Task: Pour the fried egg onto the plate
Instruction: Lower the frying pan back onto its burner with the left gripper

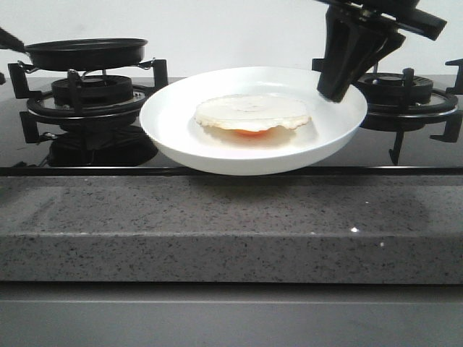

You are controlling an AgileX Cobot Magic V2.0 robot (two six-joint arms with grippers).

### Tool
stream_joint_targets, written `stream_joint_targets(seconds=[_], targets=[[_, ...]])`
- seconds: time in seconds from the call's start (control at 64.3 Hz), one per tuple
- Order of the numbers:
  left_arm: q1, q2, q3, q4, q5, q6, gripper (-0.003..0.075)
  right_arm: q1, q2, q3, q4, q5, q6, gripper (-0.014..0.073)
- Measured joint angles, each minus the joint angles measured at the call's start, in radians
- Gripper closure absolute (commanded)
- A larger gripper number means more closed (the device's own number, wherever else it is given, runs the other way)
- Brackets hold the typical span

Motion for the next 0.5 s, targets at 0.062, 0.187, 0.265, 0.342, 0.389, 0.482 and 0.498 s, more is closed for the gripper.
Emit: stream_joint_targets(seconds=[0.062,0.187,0.265,0.342,0.389,0.482,0.498], targets=[[0.000,0.000,0.000,0.004,0.010,0.000,0.0668,0.000,0.000,0.000,0.000,0.000,0.000,0.0652],[0.000,-0.013,0.000,0.010,0.016,0.000,0.0738,0.000,0.000,0.000,0.000,0.000,0.000,0.0652],[0.000,-0.029,0.000,0.012,0.018,0.000,0.0740,0.000,0.000,0.000,0.000,0.000,0.000,0.0652],[0.000,-0.050,0.010,0.012,0.018,0.000,0.0740,0.000,0.000,0.000,0.000,0.000,0.000,0.0652],[0.000,-0.066,0.019,0.012,0.020,0.000,0.0740,0.000,0.000,0.000,0.000,0.000,0.000,0.0652],[-0.003,-0.103,0.035,0.028,0.020,0.012,0.0740,0.000,0.000,0.000,0.000,0.000,0.000,0.0652],[-0.006,-0.110,0.035,0.040,0.018,0.013,0.0740,0.000,0.000,0.000,0.000,0.000,0.000,0.0652]])
